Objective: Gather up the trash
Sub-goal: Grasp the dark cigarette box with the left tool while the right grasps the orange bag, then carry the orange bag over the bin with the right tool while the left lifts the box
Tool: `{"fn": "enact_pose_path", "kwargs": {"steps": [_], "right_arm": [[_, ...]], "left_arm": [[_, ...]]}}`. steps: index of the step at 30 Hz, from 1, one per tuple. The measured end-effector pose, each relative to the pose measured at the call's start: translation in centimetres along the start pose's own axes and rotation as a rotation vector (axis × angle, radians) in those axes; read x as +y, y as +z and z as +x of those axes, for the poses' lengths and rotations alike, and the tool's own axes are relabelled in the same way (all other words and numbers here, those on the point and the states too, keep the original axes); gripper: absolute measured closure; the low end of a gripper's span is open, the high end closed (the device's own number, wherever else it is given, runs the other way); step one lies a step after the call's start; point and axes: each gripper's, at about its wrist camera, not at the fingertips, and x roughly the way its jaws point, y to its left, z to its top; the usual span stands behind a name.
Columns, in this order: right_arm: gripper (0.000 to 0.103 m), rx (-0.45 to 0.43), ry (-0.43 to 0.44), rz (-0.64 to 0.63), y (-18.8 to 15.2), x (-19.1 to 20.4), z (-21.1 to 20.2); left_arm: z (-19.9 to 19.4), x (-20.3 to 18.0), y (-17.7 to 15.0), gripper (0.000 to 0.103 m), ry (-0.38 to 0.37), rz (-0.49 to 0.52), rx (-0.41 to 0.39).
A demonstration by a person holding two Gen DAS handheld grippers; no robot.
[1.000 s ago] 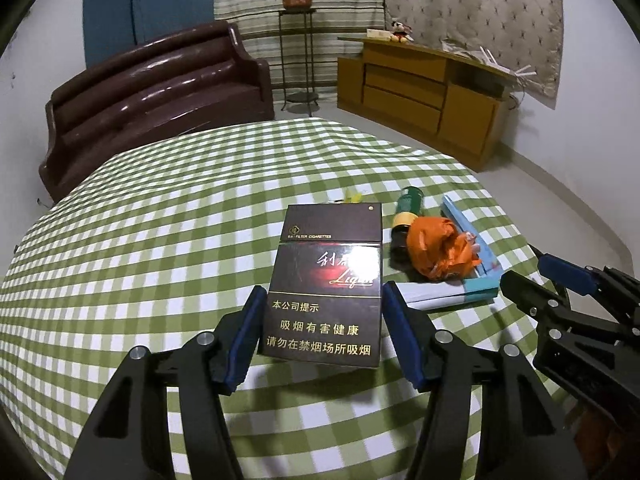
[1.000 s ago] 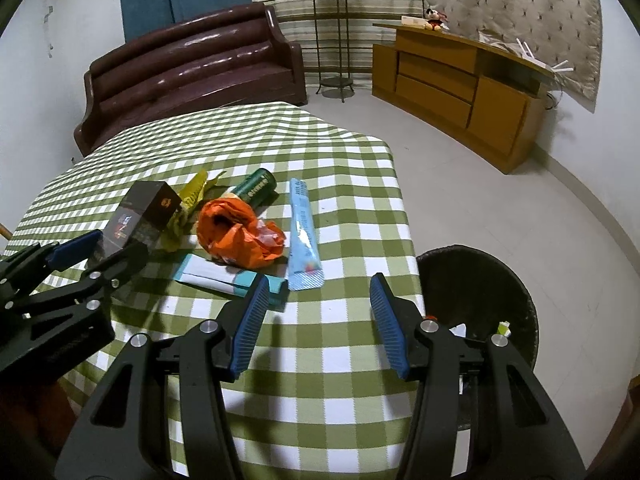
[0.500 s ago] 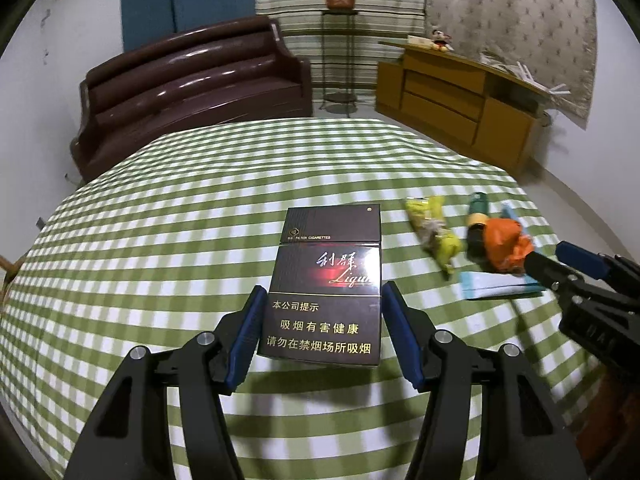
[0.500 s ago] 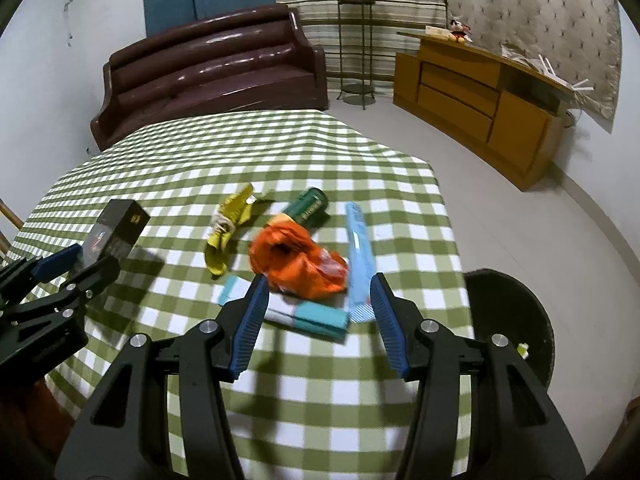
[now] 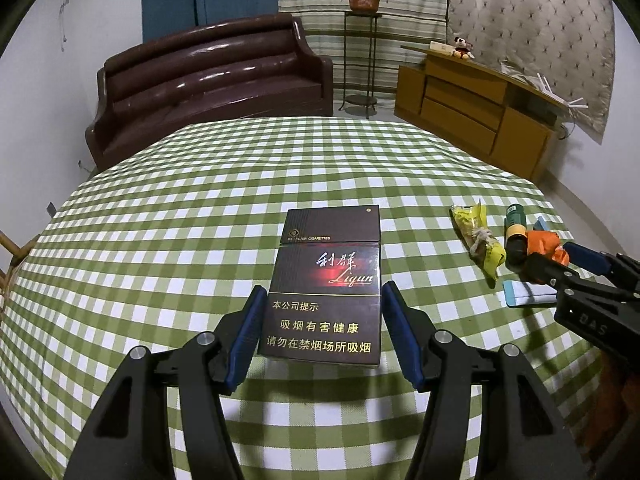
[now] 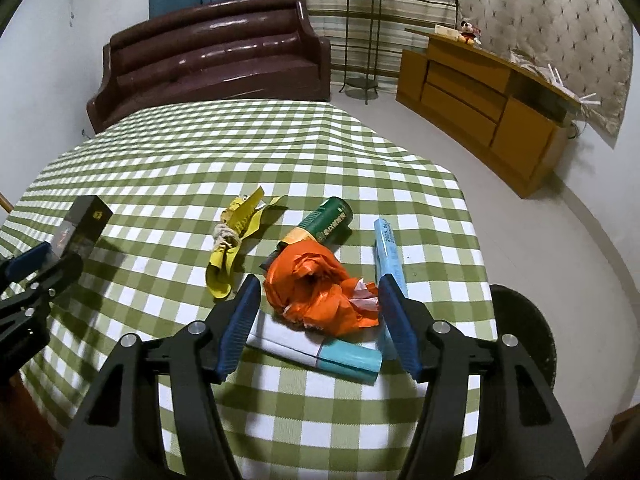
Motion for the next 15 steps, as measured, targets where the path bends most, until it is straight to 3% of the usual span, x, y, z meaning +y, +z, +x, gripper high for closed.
{"fn": "enact_pose_path", "kwargs": {"steps": [15], "right_arm": [[0.051,-0.055,-0.012,0.013,-0.6,-0.9,-1.9]], "left_arm": [[-0.6,-0.7,0.3,0.045,-0.017,0.010,-0.015]]}}
